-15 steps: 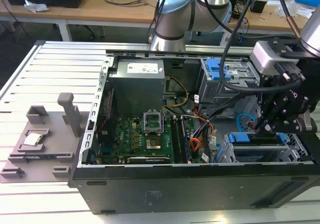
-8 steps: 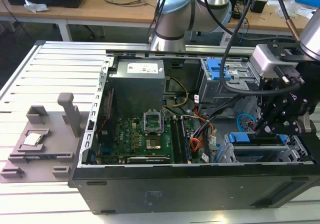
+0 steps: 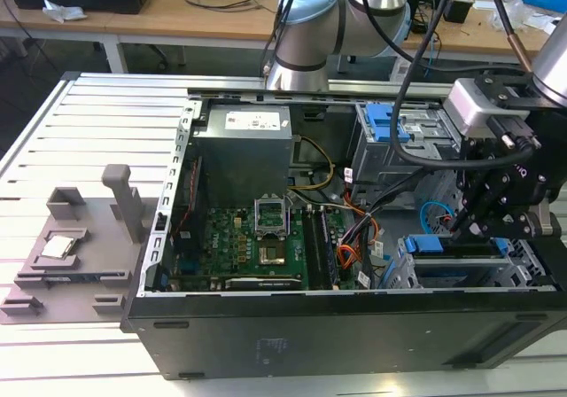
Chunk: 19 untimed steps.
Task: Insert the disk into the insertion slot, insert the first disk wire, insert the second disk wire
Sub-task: 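Insert the second disk wire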
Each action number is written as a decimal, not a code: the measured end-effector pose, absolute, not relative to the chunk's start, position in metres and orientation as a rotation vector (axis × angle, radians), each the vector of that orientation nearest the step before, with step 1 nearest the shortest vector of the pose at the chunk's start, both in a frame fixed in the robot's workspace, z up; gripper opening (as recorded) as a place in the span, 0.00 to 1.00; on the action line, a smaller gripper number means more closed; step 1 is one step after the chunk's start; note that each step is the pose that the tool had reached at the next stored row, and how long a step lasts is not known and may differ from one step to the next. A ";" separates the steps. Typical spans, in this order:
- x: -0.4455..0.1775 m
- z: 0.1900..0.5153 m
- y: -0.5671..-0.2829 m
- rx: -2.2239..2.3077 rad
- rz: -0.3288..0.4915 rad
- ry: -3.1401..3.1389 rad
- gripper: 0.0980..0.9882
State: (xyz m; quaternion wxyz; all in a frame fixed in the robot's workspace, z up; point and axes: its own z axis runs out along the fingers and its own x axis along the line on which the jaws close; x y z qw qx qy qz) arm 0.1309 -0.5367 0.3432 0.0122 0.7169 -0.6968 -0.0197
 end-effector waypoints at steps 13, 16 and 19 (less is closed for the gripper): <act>0.131 0.338 -0.540 2.235 -0.062 -2.173 0.07; 0.131 0.337 -0.540 2.236 -0.063 -2.173 0.07; 0.131 0.336 -0.540 2.236 -0.063 -2.174 0.09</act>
